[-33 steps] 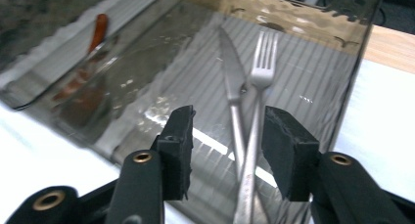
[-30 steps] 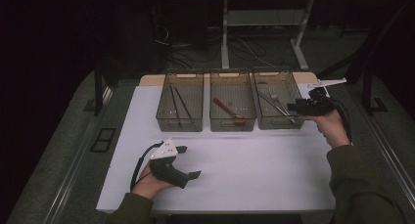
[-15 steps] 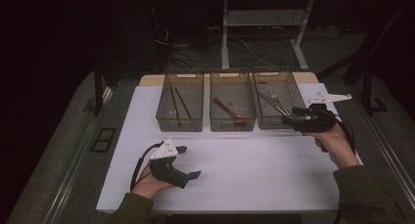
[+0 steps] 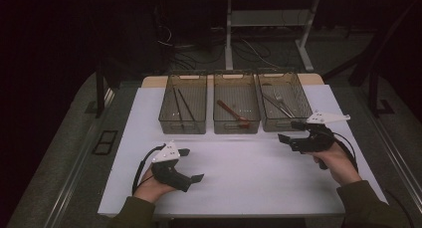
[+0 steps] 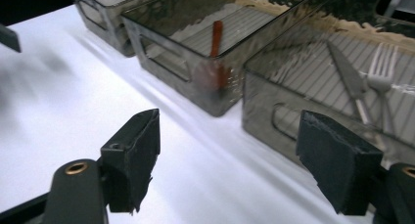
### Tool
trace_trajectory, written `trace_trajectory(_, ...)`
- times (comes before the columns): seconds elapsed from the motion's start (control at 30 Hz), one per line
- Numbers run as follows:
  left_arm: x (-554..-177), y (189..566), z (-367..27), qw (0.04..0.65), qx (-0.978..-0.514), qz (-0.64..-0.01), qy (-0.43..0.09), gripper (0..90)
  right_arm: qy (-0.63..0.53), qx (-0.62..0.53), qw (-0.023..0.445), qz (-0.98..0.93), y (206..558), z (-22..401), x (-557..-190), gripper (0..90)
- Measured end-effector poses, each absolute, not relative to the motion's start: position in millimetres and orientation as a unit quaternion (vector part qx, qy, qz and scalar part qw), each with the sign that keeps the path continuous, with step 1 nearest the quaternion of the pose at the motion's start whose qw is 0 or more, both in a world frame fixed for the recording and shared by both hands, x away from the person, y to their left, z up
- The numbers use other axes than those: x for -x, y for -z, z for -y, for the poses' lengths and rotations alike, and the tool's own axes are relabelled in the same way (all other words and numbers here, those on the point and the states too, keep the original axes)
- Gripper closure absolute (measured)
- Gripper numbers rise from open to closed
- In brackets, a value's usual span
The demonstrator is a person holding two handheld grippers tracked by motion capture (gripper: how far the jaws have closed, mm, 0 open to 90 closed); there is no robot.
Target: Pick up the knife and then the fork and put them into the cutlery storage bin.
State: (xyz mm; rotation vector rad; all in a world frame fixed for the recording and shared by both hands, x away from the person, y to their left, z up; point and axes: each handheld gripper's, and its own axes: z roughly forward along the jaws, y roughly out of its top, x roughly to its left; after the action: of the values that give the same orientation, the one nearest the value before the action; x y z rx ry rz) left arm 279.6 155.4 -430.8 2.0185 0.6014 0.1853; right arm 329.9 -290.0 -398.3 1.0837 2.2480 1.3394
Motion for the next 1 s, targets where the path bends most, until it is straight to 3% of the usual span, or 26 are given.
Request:
trace_trajectory(0.7, -279, 429, -158, 0.493, -0.831, -0.246, -0.08, 0.1, -0.498, -0.365, 0.124, -0.777, 428, 291, -285, 17.9)
trace_trajectory(1.0, -278, 429, -157, 0.493, -0.831, -0.246, -0.08, 0.1, -0.469, -0.358, 0.14, -0.795, 436, 293, -271, 16.7)
